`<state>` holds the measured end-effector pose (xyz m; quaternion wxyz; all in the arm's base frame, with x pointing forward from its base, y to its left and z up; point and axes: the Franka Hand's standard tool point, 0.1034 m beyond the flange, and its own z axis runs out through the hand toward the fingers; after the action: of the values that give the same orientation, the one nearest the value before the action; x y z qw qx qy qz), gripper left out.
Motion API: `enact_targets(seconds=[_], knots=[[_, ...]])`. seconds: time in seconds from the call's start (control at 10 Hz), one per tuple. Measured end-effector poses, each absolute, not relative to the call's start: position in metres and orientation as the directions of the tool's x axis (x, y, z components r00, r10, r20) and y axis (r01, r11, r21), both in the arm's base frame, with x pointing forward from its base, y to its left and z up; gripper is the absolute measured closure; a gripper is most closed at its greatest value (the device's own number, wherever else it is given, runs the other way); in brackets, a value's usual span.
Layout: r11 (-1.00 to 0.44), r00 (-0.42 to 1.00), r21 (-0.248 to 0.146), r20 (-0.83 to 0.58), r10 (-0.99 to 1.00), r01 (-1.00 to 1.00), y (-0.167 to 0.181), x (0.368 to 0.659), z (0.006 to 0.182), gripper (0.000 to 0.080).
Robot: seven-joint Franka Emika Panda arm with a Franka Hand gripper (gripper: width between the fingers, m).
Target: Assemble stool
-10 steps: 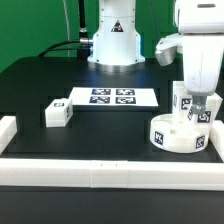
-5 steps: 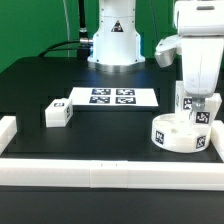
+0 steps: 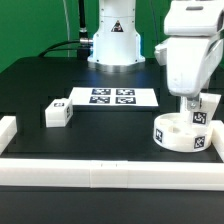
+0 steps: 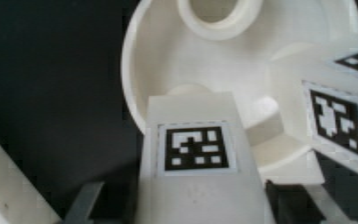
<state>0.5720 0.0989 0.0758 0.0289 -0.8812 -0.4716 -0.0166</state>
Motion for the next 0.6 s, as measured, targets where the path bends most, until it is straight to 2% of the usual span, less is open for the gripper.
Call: enact_targets(seconds=[0.5, 0.6], knots=[[-0.847, 0.849, -0.058, 0.044, 0.527, 0.529, 0.0988, 0.5725, 0.0758, 0.0456], [-0.868, 0.87, -0.06, 0.043, 0.492, 0.494, 0.0979, 0.5729, 0.0759, 0.0456]])
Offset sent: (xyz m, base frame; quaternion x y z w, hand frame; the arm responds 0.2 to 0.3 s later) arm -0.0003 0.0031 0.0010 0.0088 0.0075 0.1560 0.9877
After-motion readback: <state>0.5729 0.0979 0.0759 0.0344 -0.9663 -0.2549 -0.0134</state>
